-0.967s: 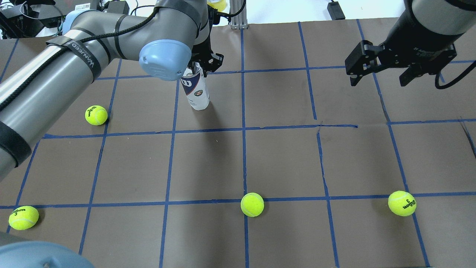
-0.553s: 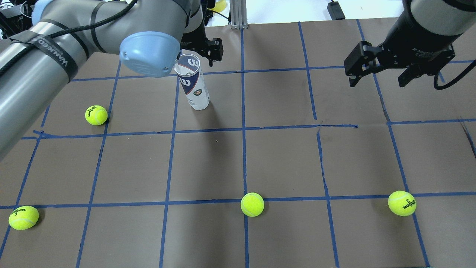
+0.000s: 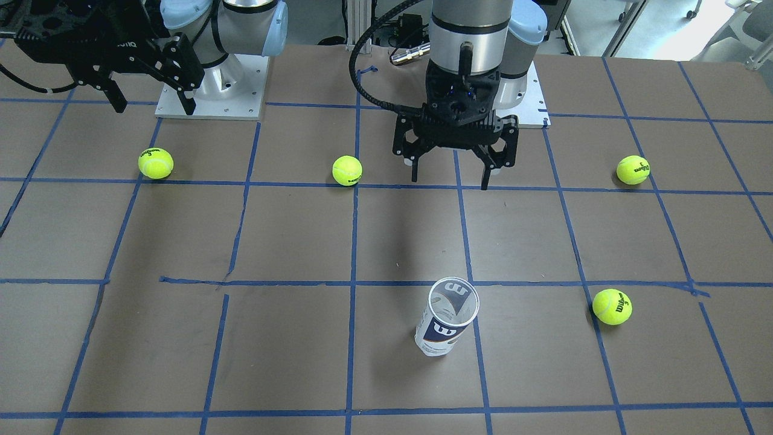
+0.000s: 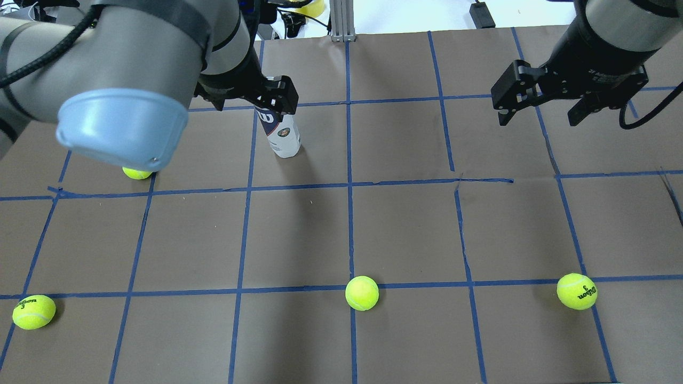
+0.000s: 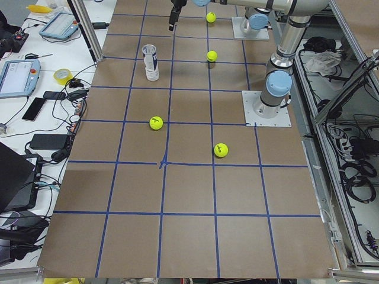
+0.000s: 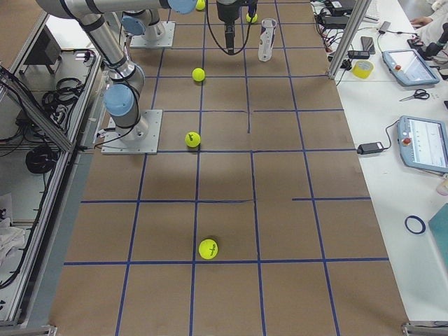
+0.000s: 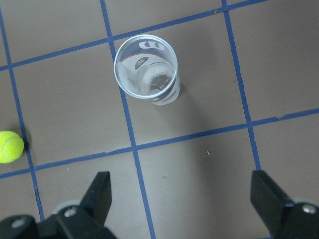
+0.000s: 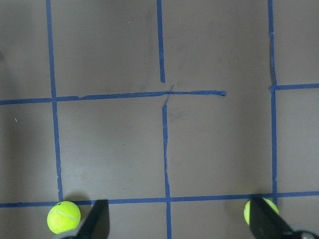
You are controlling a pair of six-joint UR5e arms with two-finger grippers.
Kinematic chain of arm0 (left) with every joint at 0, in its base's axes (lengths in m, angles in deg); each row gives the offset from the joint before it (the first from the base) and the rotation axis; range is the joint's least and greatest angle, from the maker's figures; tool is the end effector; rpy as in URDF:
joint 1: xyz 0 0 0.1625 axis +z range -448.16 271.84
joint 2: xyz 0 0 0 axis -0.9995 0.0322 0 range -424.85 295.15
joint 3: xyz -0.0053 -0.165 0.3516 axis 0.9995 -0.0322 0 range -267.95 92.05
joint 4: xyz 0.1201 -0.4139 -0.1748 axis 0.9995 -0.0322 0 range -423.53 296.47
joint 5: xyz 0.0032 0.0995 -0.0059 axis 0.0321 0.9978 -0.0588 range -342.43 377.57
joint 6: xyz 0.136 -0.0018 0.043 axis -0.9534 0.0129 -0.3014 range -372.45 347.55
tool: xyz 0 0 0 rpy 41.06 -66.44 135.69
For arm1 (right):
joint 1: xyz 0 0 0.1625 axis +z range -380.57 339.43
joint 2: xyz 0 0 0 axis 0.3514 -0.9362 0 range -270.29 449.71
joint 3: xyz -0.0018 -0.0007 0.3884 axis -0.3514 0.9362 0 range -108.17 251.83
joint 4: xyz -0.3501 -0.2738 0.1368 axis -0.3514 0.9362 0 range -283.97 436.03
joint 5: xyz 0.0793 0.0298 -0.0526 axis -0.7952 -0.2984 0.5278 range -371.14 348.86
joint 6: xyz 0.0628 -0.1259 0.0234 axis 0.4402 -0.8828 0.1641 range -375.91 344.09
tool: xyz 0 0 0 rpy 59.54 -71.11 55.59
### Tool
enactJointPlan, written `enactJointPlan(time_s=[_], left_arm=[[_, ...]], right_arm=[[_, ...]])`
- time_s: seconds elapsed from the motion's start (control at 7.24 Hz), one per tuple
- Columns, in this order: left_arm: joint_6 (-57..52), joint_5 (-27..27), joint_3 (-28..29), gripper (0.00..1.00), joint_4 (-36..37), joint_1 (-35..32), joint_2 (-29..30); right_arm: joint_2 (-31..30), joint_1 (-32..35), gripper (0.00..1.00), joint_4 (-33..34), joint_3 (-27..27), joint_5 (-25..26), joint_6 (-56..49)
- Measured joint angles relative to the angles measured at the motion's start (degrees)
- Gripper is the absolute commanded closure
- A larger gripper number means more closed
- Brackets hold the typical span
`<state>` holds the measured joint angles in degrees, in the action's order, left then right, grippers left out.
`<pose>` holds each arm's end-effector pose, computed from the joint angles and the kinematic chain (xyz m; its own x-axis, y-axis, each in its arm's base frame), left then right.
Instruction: Lift up tennis ball bucket
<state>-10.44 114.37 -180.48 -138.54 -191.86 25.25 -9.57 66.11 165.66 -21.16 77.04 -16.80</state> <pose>-0.2491 -0.5296 0.4134 -0.9782 0.1773 -0.1080 0.1973 0.9558 -0.2181 0.1090 -0.5012 0.4631 -0.9988 0.0391 -0.0300 0.0420 0.9937 -0.1037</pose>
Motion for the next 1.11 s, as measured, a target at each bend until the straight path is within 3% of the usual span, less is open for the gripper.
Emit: enactJointPlan(time_s=[0.28,0.55,0.69,1.11], left_arm=[[-5.4,-1.4,-1.4,0.0,-5.8,6.2,-4.8],[-9.9,-8.2,2.4,0.0,-12.6,15.3,-5.7],[-10.4,-9.2,3.8,0.0,-14.2,17.1,-5.6],[-10.2,-5.4,4.2,0.0,-15.0,16.1,-5.2]], right_arm=[[-0.1,-0.1,0.0,-0.3,0.0,0.0,-0.4],[-0.2,-0.2,0.0,-0.5,0.0,0.1,-0.7],[-0.3,-0.2,0.0,-0.9,0.0,0.2,-0.4],[-0.3,-0.3,0.0,-6.0,0.1,0.6,0.3]])
